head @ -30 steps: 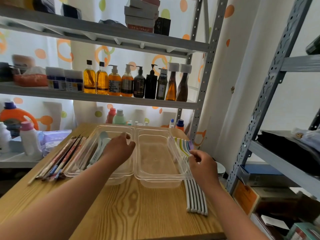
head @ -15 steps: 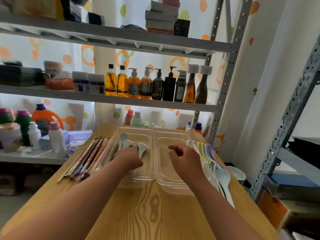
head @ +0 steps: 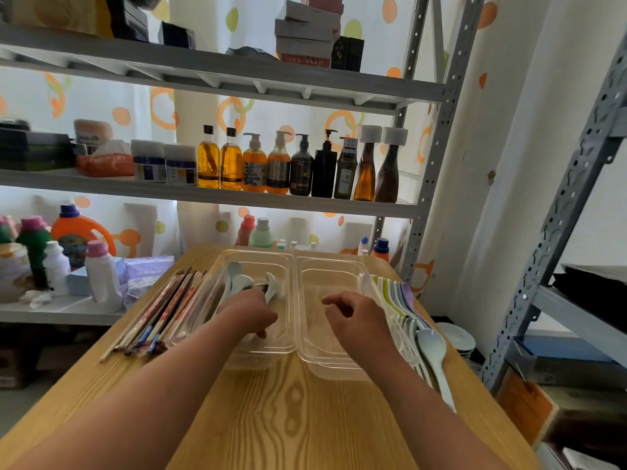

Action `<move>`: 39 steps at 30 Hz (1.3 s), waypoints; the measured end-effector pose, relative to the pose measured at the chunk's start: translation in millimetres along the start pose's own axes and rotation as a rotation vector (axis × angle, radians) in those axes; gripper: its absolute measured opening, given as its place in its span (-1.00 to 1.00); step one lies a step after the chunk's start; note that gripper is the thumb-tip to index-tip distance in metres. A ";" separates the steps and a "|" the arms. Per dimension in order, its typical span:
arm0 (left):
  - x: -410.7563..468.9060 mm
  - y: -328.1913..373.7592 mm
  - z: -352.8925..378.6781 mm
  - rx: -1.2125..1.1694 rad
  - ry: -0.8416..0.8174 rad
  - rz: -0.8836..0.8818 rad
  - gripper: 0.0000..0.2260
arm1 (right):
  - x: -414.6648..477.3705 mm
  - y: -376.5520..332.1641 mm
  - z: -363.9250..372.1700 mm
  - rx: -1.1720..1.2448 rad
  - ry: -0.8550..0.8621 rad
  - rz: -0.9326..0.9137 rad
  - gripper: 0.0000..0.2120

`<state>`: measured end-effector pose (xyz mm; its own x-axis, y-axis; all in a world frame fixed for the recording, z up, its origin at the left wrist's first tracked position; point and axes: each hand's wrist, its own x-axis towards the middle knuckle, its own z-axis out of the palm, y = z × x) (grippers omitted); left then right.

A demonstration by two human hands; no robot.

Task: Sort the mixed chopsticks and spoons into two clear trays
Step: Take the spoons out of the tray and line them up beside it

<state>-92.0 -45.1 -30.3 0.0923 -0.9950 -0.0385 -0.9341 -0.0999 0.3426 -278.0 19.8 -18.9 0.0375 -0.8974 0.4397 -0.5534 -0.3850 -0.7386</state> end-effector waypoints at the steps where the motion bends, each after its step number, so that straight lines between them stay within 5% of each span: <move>1: -0.2 1.3 -1.5 -0.023 0.023 0.000 -0.84 | -0.5 -0.1 -0.3 0.006 -0.005 0.008 -0.81; 11: -33.8 39.4 -22.9 0.003 0.473 0.178 -0.76 | -1.8 -7.9 -5.0 0.080 -0.013 0.063 -0.80; 23: -58.5 59.6 -14.2 0.415 0.707 0.449 -0.68 | -3.3 -7.3 -20.5 0.206 0.063 0.152 -0.76; 27: -68.4 70.3 -9.9 0.493 0.859 0.613 -0.68 | -2.2 -6.7 -27.0 0.336 0.156 0.216 -0.72; 39: -81.7 101.5 17.6 0.545 0.882 1.273 -0.59 | 1.3 15.4 -59.1 0.590 0.317 0.531 -0.91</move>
<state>-200.4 26.2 -8.8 -0.8068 -0.1439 0.5730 -0.5440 0.5592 -0.6256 -335.7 25.5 0.5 -0.3871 -0.9219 0.0166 0.0958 -0.0581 -0.9937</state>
